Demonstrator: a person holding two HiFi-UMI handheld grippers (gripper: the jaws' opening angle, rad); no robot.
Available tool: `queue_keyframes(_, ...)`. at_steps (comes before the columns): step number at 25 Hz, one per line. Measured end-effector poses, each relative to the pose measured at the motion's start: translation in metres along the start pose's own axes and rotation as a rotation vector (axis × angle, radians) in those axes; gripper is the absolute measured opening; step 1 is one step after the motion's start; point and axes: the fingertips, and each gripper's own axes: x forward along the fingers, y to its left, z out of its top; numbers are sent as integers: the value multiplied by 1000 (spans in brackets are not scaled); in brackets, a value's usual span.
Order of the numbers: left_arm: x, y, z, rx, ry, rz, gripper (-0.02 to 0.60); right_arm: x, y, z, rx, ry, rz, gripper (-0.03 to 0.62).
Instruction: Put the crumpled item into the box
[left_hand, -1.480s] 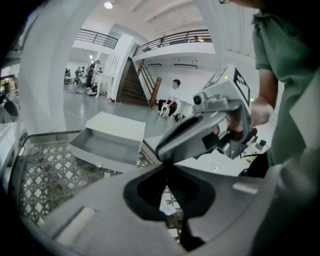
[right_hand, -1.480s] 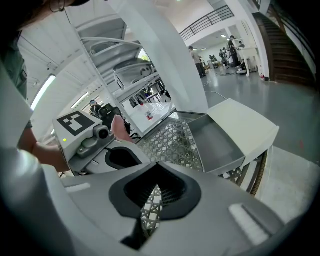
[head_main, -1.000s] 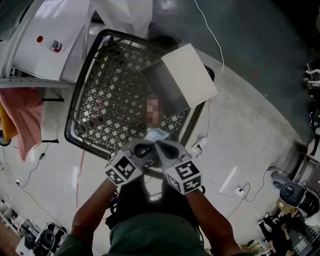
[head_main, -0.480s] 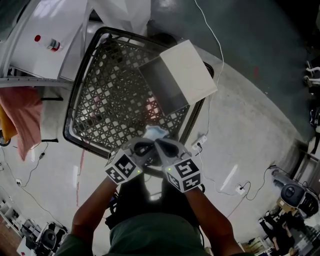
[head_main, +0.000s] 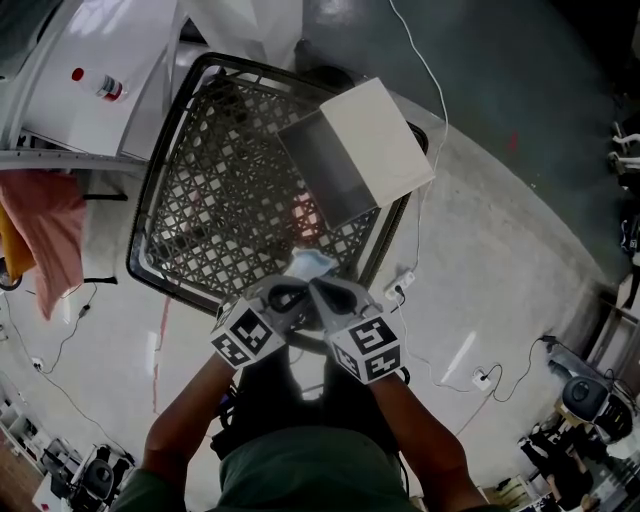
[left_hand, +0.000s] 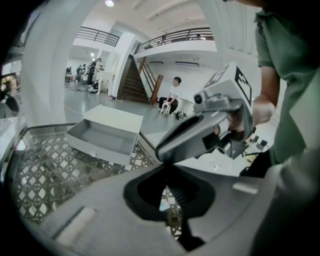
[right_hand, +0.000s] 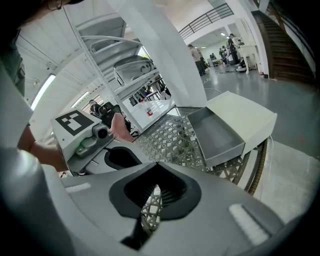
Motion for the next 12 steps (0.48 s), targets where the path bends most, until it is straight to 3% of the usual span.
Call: queue_keyframes(12,4,-11,-15,1,17,1,3,1,3,-20,7,3,3,6)
